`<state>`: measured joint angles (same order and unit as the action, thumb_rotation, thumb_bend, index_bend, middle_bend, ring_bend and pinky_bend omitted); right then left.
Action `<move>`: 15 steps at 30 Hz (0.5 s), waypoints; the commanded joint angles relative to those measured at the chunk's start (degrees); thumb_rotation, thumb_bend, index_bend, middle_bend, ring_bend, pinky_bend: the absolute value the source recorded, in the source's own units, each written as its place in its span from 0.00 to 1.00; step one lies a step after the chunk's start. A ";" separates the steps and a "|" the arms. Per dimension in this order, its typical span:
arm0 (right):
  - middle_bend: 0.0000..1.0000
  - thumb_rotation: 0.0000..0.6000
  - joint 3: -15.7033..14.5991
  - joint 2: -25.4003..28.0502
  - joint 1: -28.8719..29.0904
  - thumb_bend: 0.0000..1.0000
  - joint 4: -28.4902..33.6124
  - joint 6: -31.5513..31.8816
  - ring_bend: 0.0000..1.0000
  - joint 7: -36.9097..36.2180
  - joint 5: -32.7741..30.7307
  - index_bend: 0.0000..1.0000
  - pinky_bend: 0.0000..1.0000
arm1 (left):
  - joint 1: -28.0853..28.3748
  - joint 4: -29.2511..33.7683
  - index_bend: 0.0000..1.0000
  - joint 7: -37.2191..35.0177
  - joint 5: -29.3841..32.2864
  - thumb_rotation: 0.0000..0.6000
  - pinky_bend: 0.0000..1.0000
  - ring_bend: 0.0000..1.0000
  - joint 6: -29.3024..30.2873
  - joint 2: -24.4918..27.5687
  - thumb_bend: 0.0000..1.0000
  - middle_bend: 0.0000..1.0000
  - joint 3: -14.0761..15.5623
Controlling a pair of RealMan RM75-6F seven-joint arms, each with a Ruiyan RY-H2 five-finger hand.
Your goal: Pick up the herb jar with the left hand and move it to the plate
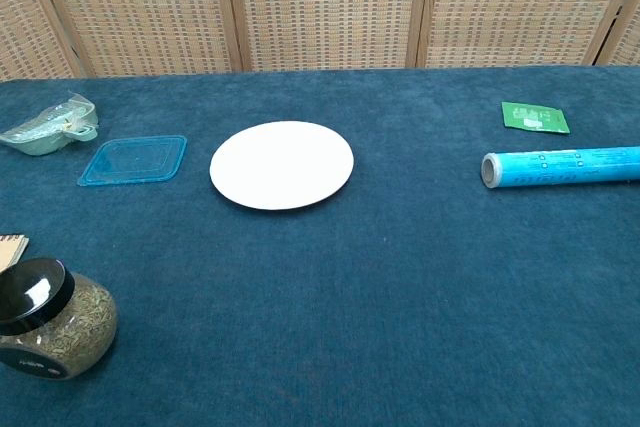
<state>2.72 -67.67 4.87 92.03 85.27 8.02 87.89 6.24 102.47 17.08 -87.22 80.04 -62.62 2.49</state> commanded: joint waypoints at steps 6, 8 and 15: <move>0.00 1.00 0.01 0.19 -0.18 0.03 0.27 0.07 0.00 -0.02 -0.22 0.09 0.10 | 1.43 4.68 0.00 4.56 -5.07 1.00 0.00 0.00 -4.33 -0.67 0.18 0.00 3.64; 0.00 1.00 -0.02 0.29 -0.24 0.03 0.39 0.20 0.00 -0.10 -0.11 0.09 0.10 | 2.44 5.67 0.00 7.44 -6.05 1.00 0.00 0.00 -6.93 -2.14 0.19 0.00 4.40; 0.00 1.00 0.03 0.57 -0.36 0.03 0.47 0.40 0.00 -0.61 -0.06 0.09 0.10 | 4.22 7.10 0.00 13.79 -3.98 1.00 0.00 0.00 -11.02 -5.15 0.19 0.00 3.86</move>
<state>2.74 -67.12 4.52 92.51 85.66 7.43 87.83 9.81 109.06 29.75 -91.76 70.00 -66.89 6.45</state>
